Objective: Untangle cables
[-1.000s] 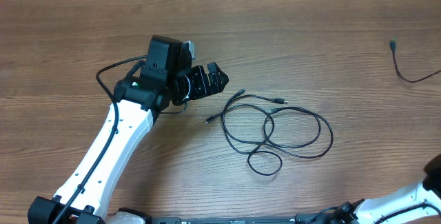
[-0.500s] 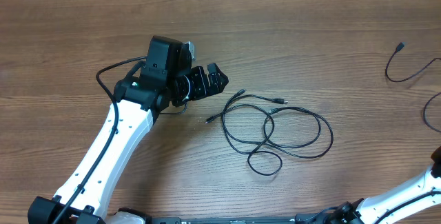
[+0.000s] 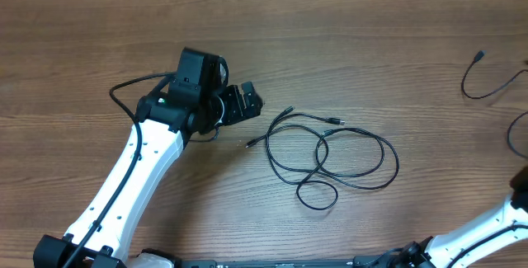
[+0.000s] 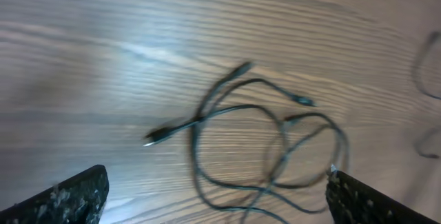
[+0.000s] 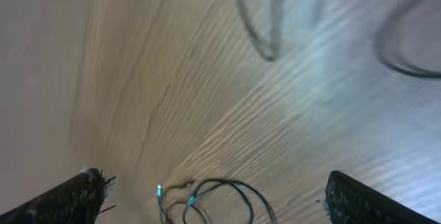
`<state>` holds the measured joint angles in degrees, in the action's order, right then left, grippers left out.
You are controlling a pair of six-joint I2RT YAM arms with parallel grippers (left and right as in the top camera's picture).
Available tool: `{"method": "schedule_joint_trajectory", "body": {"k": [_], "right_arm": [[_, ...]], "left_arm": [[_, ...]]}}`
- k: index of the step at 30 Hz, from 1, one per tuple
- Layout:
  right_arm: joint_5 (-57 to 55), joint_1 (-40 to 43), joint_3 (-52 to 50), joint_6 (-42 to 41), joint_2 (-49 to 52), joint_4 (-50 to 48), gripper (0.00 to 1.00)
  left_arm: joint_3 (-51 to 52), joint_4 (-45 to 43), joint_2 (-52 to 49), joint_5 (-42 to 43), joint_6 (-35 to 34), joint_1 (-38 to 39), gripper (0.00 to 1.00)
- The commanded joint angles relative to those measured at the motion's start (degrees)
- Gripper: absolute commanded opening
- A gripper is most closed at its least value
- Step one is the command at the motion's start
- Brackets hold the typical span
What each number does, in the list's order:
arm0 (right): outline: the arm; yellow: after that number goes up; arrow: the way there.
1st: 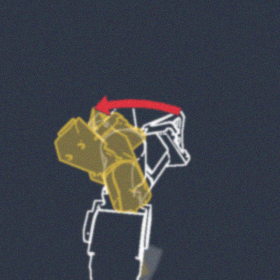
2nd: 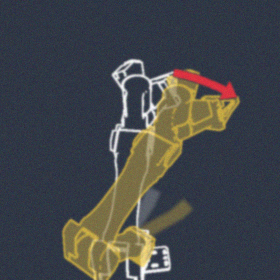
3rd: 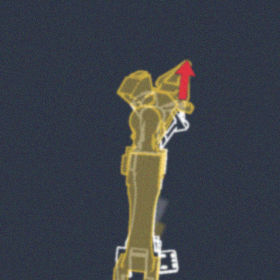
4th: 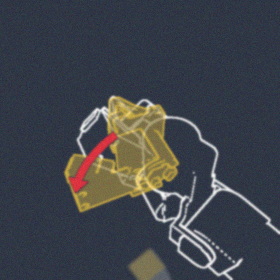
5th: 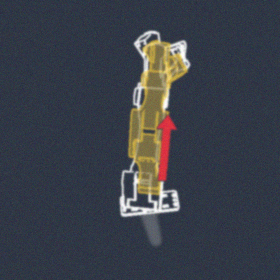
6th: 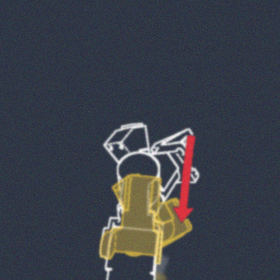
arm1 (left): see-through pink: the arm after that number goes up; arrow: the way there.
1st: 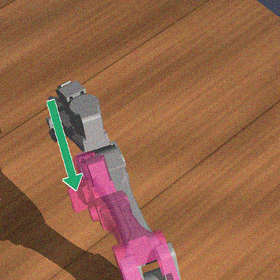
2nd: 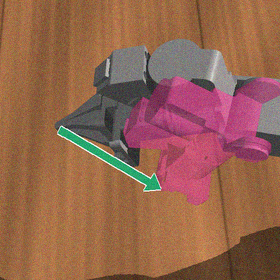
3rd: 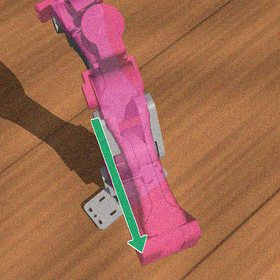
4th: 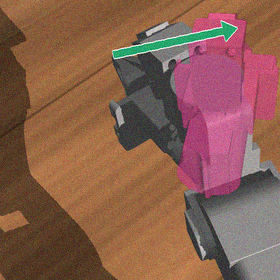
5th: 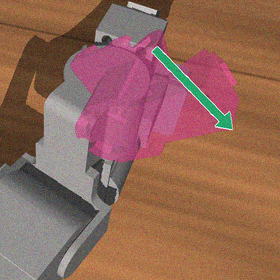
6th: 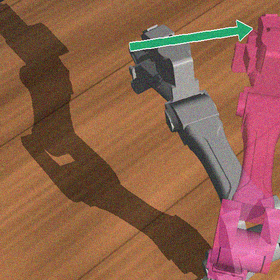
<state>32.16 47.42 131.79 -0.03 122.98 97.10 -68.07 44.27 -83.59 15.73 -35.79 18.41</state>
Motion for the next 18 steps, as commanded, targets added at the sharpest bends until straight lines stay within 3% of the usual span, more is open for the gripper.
{"method": "schedule_joint_trajectory", "body": {"k": [1,10,18], "right_arm": [[-0.48,-6.01,-0.39,3.13,-0.59,-0.02,1.0],[-7.08,-28.7,-10.64,2.89,-0.59,-0.02,1.0],[-12.2,-38.82,-17.81,-2.99,-2.78,0.0,1.0]], "left_arm": [[-0.66,3.34,0.44,-9.62,1.2,0.26,1.0],[-0.68,6.73,0.44,-12.31,6.08,0.26,1.0],[-0.66,7.41,0.44,-12.28,6.05,0.26,1.0]]}}
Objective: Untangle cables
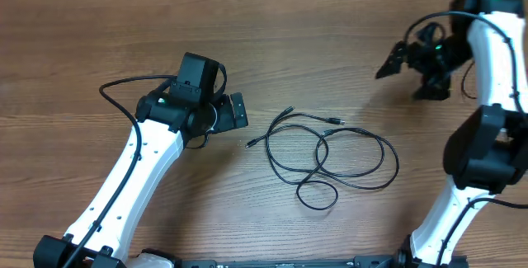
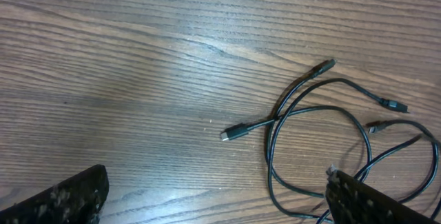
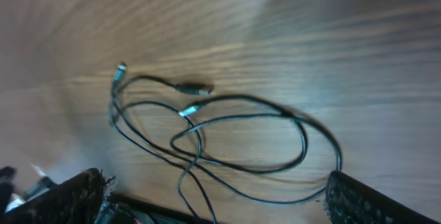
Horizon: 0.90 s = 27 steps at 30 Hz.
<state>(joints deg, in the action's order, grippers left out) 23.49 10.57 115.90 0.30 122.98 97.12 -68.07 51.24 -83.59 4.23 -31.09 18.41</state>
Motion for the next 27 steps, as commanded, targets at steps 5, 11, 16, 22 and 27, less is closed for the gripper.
{"method": "schedule_joint_trajectory", "body": {"k": [5,11,16,22,27], "right_arm": [[-3.54,-6.25,-6.97,-4.11,-9.01,-0.04,1.0],[-4.0,-13.11,-15.82,-5.38,-15.74,-0.98,1.0],[-3.96,-17.68,-22.4,-8.31,-15.82,-4.63,1.0],[-3.76,-22.03,-33.55,-12.76,-15.82,-9.94,0.91],[-3.72,-27.69,-40.61,-14.08,-15.82,-12.17,0.84]], "left_arm": [[-0.66,0.98,0.44,-0.81,1.36,0.26,1.0],[-0.66,0.98,0.44,-0.81,1.33,0.26,1.0],[-0.66,0.98,0.44,-0.81,1.33,0.26,1.0],[-0.66,0.96,0.44,-0.81,1.33,0.26,1.0],[-0.66,0.98,0.44,-0.83,1.33,0.26,1.0]]}}
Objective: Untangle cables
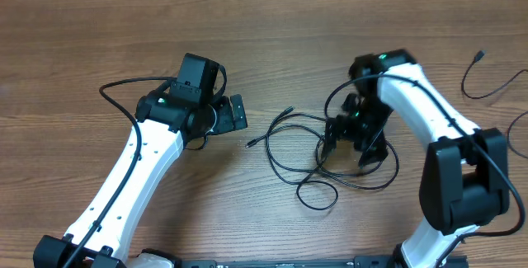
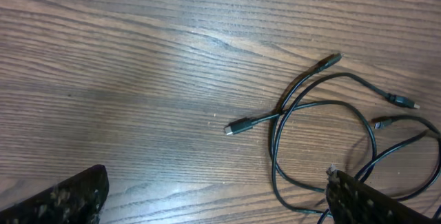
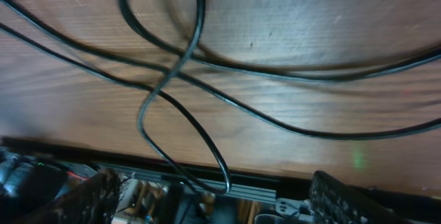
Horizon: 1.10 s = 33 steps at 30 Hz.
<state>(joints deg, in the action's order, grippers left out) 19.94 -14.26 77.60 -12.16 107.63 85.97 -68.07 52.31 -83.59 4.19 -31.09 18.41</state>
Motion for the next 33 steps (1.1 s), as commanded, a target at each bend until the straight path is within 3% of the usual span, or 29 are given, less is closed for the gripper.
{"method": "schedule_joint_trajectory", "body": {"k": [1,9,10,12,13,15,24,30,32,33], "right_arm": [[-0.2,-4.35,-3.82,-2.49,-0.48,-2.25,0.83],[1.6,-10.58,-9.9,-7.61,-0.48,-8.59,0.6],[1.99,-10.67,-9.9,-7.58,-0.48,-8.9,0.54],[3.41,-10.67,-9.9,-7.58,-0.48,-10.08,0.34],[4.26,-10.67,-9.97,-7.56,-0.48,-10.75,0.2],[4.61,-10.67,-10.05,-7.56,-0.48,-11.02,0.04],[4.57,-9.31,-8.5,-7.54,-0.5,-11.23,0.04],[1.18,-6.45,2.58,-4.92,-2.71,-2.58,0.04],[-1.42,-6.45,3.19,-4.92,-3.58,-0.79,0.12],[-2.54,-6.45,3.1,-4.9,-3.82,0.59,0.25]], "left_arm": [[-0.66,-0.11,0.44,-0.76,1.33,0.26,1.0],[-0.66,-0.11,0.44,-0.76,1.33,0.26,1.0],[-0.66,-0.11,0.44,-0.76,1.33,0.26,1.0],[-0.66,-0.11,0.44,-0.76,1.33,0.26,1.0],[-0.66,-0.11,0.44,-0.76,1.33,0.26,1.0],[-0.66,-0.11,0.44,-0.76,1.33,0.26,1.0],[-0.66,-0.11,0.44,-0.76,1.33,0.26,1.0],[-0.66,-0.09,0.44,-0.76,1.33,0.26,1.0],[-0.66,-0.09,0.44,-0.76,1.33,0.26,1.0],[-0.66,-0.11,0.44,-0.76,1.33,0.26,1.0]]}}
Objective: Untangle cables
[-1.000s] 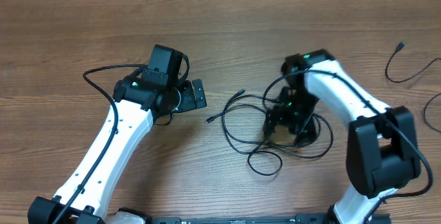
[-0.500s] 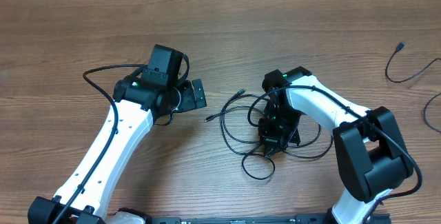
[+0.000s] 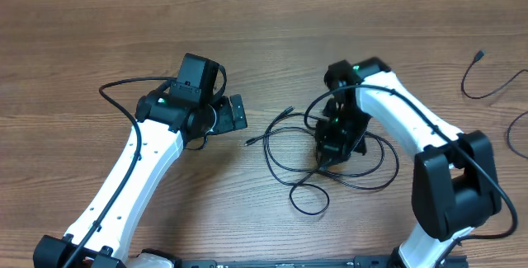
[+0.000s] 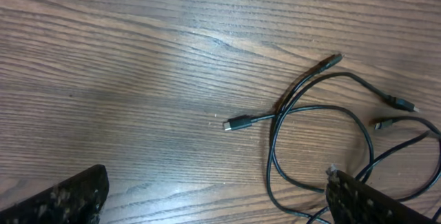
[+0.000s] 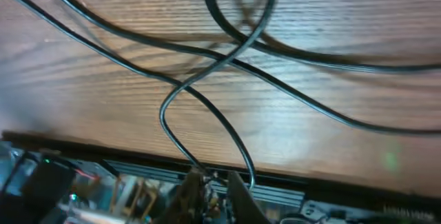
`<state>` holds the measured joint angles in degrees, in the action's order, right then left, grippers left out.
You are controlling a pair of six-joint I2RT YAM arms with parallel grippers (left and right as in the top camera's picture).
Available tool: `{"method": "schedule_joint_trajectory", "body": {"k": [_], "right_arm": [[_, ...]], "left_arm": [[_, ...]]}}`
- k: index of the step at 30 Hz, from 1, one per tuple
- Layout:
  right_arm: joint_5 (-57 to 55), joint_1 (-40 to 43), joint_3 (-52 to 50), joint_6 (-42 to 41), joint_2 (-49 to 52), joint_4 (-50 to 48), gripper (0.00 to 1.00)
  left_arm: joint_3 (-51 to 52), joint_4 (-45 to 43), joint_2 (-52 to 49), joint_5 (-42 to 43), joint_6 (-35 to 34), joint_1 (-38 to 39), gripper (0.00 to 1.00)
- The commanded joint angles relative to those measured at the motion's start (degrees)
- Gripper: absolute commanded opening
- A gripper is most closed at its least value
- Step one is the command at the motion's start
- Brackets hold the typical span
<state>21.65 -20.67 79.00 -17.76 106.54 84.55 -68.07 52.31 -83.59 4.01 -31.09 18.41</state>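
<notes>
Thin black cables [image 3: 346, 157] lie looped over each other at the table's middle. Their plug ends [image 4: 238, 123] point left toward my left gripper [image 3: 237, 113], which stands open and empty a short way left of the tangle; its dark fingertips [image 4: 69, 196] frame bare wood. My right gripper [image 3: 328, 151] is down on the middle of the tangle. In the right wrist view the right gripper [image 5: 213, 182] is shut on a black cable strand [image 5: 207, 117] that runs in between its fingers, with crossing loops beyond.
Two more black cables lie at the right edge, one [image 3: 487, 82] at the far right and one [image 3: 516, 132] half out of view. A small lower loop [image 3: 305, 199] of the tangle reaches toward the front edge. The wooden table [image 3: 99, 21] bears everything.
My right gripper was open over the tangle; now it is shut on a cable strand, slightly further left. The lower loop has shifted a little left. The left arm has not moved.
At first my right arm was almost out of the overhead view and my left gripper stood close to the plug ends. Then the left gripper sat slightly further left and the right arm was at the far right. Then the right gripper was open over the tangle, now shut on a strand.
</notes>
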Motion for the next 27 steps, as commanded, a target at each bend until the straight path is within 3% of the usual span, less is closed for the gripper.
{"method": "schedule_joint_trajectory", "body": {"k": [1,2,4,21,24,27], "right_arm": [[-4.52,-0.2,1.64,0.7,-2.73,3.08,0.31],[-4.72,-0.37,1.25,1.2,-2.73,3.98,0.41],[-4.96,-0.94,0.04,1.29,-2.78,4.42,0.5],[7.82,-4.61,-15.63,1.03,-2.84,-10.1,0.53],[11.32,-5.57,-19.54,0.31,-2.84,-15.93,0.43],[11.28,-5.64,-20.98,-1.38,-2.84,-18.56,0.23]], "left_arm": [[-0.66,-0.11,0.44,-0.59,1.33,0.26,1.0],[-0.66,-0.11,0.44,-0.59,1.33,0.26,1.0],[-0.66,-0.11,0.44,-0.59,1.33,0.26,1.0],[-0.66,-0.11,0.44,-0.59,1.33,0.26,1.0],[-0.66,-0.11,0.44,-0.59,1.33,0.26,1.0],[-0.66,-0.11,0.44,-0.61,1.33,0.26,1.0]]}}
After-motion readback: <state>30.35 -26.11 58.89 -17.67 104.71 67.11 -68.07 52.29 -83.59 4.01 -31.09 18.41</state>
